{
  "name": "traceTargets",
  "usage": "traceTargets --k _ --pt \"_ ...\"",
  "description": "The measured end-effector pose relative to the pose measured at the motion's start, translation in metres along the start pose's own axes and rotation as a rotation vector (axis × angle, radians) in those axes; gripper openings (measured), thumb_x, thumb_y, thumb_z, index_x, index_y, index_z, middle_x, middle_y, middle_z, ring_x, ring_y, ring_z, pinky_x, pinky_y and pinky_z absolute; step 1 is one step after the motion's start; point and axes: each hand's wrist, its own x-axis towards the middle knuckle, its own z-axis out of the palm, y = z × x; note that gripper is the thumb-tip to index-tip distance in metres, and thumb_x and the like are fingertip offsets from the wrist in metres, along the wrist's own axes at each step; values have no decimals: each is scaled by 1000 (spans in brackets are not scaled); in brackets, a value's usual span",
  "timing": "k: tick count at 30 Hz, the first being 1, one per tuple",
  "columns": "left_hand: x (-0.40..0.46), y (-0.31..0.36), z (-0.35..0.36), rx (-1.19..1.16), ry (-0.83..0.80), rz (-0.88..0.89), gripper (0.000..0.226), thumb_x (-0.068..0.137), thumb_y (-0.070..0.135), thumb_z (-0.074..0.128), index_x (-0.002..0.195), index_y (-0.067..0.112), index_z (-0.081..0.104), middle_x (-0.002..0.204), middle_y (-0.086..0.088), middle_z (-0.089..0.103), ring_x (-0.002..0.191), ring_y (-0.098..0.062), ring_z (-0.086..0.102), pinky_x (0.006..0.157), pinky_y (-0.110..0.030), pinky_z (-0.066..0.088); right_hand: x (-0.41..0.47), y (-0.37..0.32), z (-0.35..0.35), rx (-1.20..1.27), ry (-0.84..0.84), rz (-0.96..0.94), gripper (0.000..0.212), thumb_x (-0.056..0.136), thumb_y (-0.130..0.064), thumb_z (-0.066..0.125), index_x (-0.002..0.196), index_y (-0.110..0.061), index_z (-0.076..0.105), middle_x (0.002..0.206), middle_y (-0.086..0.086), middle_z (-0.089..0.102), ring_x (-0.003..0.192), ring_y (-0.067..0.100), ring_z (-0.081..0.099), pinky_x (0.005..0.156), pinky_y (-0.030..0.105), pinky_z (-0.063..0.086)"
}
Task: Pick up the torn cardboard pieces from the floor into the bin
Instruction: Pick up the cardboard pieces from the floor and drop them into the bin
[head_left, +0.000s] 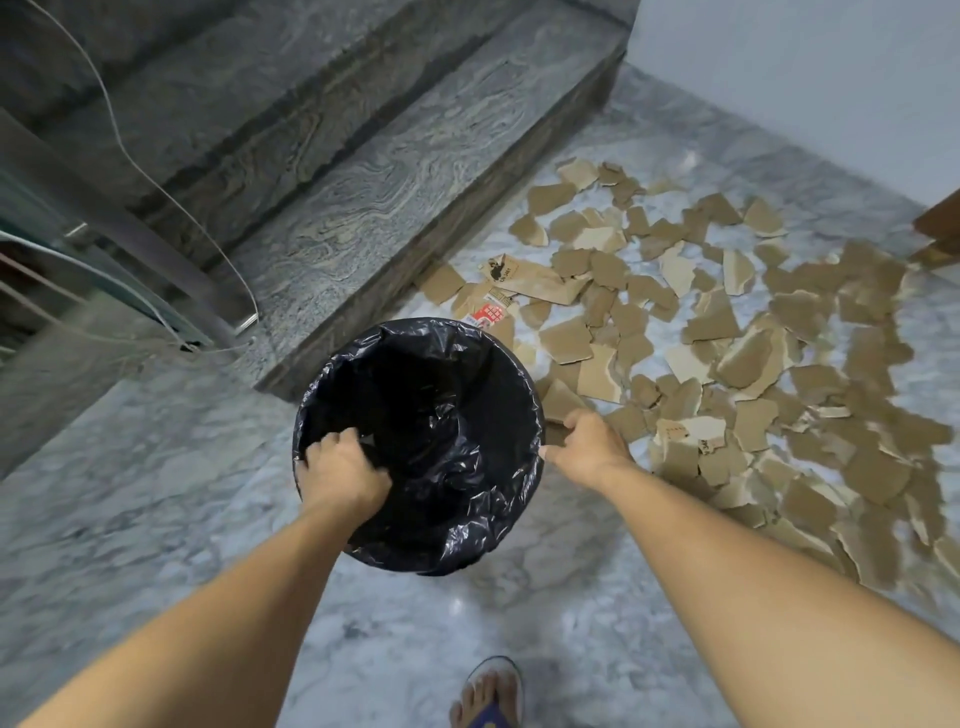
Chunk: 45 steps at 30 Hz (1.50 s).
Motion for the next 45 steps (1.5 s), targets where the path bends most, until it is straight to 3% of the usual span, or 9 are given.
traceTargets --k 4,7,10,19,24,31,36,41,45 --pt "-28 58 2 -191 -105 162 46 83 24 66 126 11 57 122 -10 63 116 -30 57 96 -38 48 -8 28 -35 -49 -78 7 45 86 -34 73 118 -5 60 115 11 64 103 31 64 90 41 55" --pt "-57 106 6 -177 -60 322 17 82 18 61 97 11 64 96 -9 65 96 -31 62 75 -32 48 -11 59 -67 -72 -142 30 41 87 -33 73 115 -5 62 111 11 63 92 29 65 78 38 60" --pt "-86 152 19 -129 17 422 9 82 13 54 87 8 59 94 -8 57 93 -32 58 74 -34 45 -12 102 -96 -95 -129 34 38 87 -32 73 110 -5 62 107 12 66 87 32 69 76 38 59" --pt "-154 267 123 -24 -196 406 50 88 24 60 136 16 52 138 -4 55 126 -20 51 107 -31 41 0 266 -149 -131 -126 10 17 81 -23 73 84 -18 58 86 4 57 82 24 58 68 28 46" --pt "-139 307 203 31 -261 431 53 86 27 63 136 17 50 135 -5 56 120 -21 55 100 -32 47 47 347 -143 -161 -89 47 30 80 -20 72 65 -16 47 67 4 46 58 20 43 51 28 34" --pt "-97 348 312 57 -256 504 50 89 30 64 134 13 50 129 -8 57 114 -24 56 79 -24 41 117 443 -110 -188 -13 75 20 74 -20 77 79 -10 60 83 9 60 70 25 56 60 27 40" --pt "-63 367 359 92 -186 553 45 88 32 64 127 11 52 120 -9 59 104 -23 57 73 -24 40 152 492 -88 -213 123 118 42 74 -33 83 107 -12 68 113 8 66 102 27 62 88 35 53" --pt "-28 390 379 -47 -95 469 57 89 35 62 134 5 45 129 -17 55 119 -32 54 99 -35 46 174 532 -79 -93 315 265 50 55 -53 72 88 -16 62 99 13 64 88 30 64 68 30 49" --pt "-10 409 381 -273 -95 229 83 70 53 76 132 5 50 127 -14 58 119 -30 54 100 -37 49 178 561 -81 -131 266 477 127 49 -73 80 149 -10 33 151 16 39 136 35 41 102 39 42"
